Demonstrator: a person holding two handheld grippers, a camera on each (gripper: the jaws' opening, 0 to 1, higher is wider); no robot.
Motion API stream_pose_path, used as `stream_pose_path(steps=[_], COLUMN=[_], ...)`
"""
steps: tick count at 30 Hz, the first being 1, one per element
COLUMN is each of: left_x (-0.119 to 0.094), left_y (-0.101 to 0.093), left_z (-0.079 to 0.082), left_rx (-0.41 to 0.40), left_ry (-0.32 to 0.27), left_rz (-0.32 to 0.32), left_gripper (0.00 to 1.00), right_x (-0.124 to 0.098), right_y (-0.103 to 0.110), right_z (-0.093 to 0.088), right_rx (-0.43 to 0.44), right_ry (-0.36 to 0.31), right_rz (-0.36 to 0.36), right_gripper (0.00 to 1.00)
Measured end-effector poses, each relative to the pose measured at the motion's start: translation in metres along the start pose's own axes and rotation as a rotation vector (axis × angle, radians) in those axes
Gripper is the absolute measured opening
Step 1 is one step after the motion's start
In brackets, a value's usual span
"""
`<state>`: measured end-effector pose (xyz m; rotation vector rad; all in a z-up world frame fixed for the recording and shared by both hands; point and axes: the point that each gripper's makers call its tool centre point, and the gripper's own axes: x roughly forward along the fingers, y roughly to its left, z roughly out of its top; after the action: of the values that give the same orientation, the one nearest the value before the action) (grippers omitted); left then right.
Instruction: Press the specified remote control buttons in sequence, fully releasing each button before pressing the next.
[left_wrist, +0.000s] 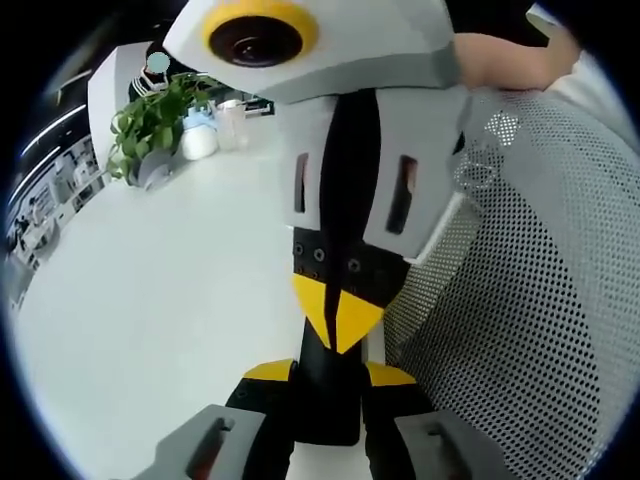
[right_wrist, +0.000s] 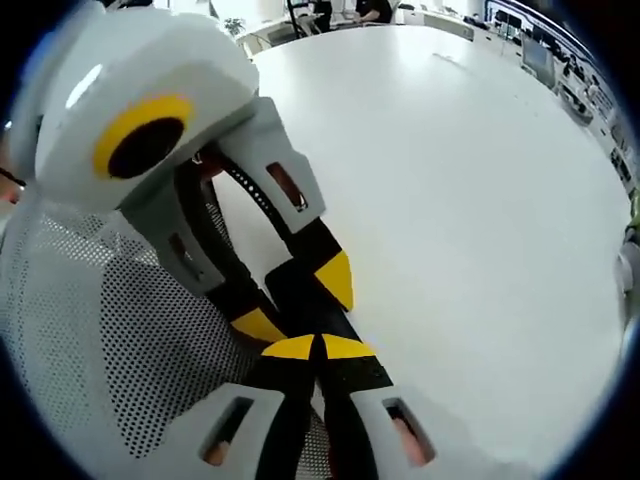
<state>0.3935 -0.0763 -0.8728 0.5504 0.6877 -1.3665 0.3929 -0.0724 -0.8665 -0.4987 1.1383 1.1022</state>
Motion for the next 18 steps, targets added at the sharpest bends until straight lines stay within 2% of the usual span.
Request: stream_pose_path(steps=[13, 18], left_x=[-0.0004, -0.0002], left_y=[-0.0002, -0.0001], left_z=[0.0003, 0.0002], left_rx=[-0.007, -0.011], left_ry=[-0.004, -0.006], left_rz=[0.003, 0.006], left_gripper=[0.25, 0.25], right_x=[0.0000, -0.0007], right_y=[0.0011, 0.0004], right_z=[0.0002, -0.0001], right_rx=[-0.047, -0.024], right_ry=[0.037, 0.033], right_rz=[-0.024, -0.013], right_gripper=[0.00, 0.00])
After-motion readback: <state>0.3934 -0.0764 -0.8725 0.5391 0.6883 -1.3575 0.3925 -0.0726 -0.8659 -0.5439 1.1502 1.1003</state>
